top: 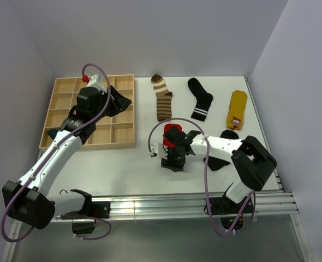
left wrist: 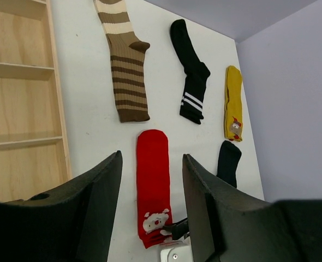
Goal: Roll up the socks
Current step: Roll the sock at the center of the board.
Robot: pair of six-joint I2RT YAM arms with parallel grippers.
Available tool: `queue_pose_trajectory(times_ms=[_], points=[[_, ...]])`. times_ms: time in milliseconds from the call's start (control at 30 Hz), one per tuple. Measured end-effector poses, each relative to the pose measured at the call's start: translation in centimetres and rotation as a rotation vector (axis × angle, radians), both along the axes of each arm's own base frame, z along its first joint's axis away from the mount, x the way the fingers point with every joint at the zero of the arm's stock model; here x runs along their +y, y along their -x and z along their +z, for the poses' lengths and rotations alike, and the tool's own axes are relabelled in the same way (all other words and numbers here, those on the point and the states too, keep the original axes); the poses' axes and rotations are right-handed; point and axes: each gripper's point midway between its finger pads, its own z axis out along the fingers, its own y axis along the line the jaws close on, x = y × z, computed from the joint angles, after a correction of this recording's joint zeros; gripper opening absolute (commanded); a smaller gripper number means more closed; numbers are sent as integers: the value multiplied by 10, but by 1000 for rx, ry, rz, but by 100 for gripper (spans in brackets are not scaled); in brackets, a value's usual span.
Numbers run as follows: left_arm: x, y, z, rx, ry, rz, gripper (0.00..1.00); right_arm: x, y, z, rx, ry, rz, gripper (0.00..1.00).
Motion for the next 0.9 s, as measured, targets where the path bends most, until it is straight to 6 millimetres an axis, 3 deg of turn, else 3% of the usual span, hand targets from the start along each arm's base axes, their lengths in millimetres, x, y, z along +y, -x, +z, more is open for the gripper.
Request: queue_pose_trajectory(times_ms=[133, 467, 733, 900], points=[[-1, 0, -7, 11, -3, -3, 52, -6, 0, -8, -8, 23, -10, 52], [-3, 1, -31, 40, -11, -12, 49, -3, -12, -9, -58, 19, -42, 21], [-20, 17, -73, 101, -32, -54, 38, 1, -11, -7, 57, -12, -68, 16], [-33, 30, -95, 123, -42, -73, 28, -2, -26, -2, 209, -46, -137, 16]])
